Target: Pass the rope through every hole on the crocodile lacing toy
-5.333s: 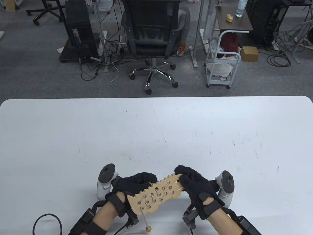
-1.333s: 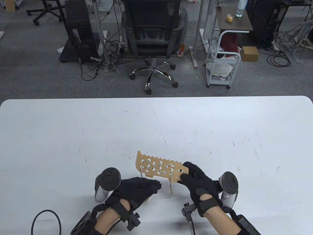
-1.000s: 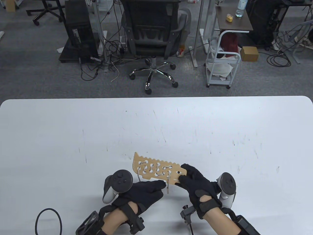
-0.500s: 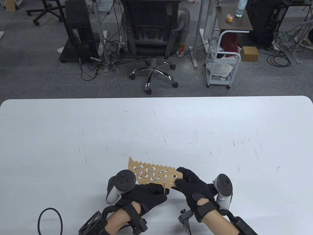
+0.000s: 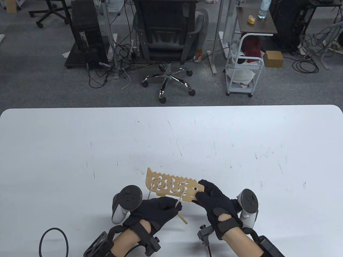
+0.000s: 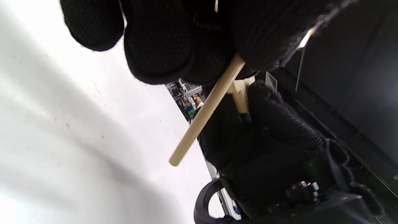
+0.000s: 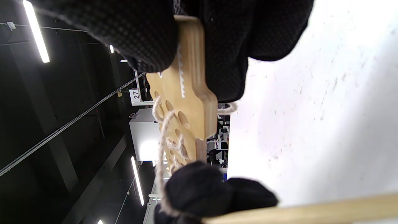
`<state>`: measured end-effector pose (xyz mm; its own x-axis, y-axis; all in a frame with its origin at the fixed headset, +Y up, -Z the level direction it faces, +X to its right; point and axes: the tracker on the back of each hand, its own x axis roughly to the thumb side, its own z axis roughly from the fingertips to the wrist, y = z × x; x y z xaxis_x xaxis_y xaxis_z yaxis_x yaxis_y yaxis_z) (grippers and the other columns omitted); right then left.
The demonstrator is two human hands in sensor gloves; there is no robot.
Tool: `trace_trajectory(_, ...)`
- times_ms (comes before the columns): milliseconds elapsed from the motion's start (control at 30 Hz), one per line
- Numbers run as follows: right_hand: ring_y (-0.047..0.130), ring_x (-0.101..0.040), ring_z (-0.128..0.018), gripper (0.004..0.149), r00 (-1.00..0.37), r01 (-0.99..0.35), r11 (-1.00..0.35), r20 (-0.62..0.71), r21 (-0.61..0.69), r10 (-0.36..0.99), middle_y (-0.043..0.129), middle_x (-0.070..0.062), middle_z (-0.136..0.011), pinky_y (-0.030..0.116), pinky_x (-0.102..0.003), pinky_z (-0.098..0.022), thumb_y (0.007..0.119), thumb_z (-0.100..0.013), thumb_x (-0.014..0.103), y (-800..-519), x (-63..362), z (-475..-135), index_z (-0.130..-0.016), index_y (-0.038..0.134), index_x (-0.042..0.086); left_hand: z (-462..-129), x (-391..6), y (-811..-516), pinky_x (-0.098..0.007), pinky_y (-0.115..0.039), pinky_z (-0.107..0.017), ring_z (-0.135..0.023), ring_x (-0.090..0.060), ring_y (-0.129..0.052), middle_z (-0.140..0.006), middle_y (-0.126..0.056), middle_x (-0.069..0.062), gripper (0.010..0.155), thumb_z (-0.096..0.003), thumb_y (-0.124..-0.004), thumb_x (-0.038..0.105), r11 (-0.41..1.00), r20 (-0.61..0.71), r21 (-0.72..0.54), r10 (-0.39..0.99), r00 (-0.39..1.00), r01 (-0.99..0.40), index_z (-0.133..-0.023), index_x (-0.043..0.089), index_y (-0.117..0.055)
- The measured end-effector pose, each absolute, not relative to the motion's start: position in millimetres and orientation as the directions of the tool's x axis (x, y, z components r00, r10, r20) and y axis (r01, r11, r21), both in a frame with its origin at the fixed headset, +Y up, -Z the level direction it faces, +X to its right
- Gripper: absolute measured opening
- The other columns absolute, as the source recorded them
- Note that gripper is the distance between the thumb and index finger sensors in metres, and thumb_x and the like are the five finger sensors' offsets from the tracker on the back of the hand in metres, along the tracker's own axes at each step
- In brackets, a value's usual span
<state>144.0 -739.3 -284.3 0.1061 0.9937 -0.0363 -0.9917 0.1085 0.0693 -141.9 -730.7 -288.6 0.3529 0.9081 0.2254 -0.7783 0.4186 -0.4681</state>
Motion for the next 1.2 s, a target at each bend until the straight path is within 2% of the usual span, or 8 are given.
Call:
trace_trajectory(300,0.097,-0.030,-0.068,0.055,0.091,-0.996,0.091,-0.058,0.008,0.994,0.087,-0.014,-0.083,0.075,-0.048,-0.054,0.085,-0.045,0.022,-744.7,157.8,-293.1,-0.092,0.063,0.005,-294.2,-165.1,-714.3,-0.050,-0.074,-0.061,-0.060,-0.021,-0.096,-0.080,-0.094,0.001,0.043,-0.0416,-0.086,0.036,0.377,0.237,-0.383,0.922,0.305,-0.843,-0.085,0.033,-0.087)
trace_trajectory(933,0.097,-0.030,-0.068,0.055,0.098,-0.991,0.089,-0.090,-0.103,0.991,0.087,-0.014,-0.083,0.075,-0.048,-0.054,0.086,-0.045,0.023,-752.7,179.8,-302.8,-0.092,0.063,0.006,-309.8,-228.1,-695.8,-0.049,-0.074,-0.062,-0.059,-0.020,-0.095,-0.077,-0.094,0.002,0.043,-0.0411,-0.085,0.036,0.275,0.225,-0.164,0.945,0.236,-0.947,-0.084,0.033,-0.086)
trace_trajectory(1200,0.098,-0.030,-0.067,0.054,0.078,-0.993,0.070,-0.088,-0.095,0.993,0.088,-0.014,-0.082,0.076,-0.046,-0.053,0.086,-0.045,0.023,-753.3,177.9,-302.7,-0.091,0.064,0.005,-309.0,-225.8,-696.3,-0.050,-0.074,-0.062,-0.058,-0.019,-0.097,-0.076,-0.095,0.002,0.043,-0.0405,-0.085,0.037,0.292,0.253,-0.149,0.935,0.249,-0.945,-0.083,0.033,-0.085)
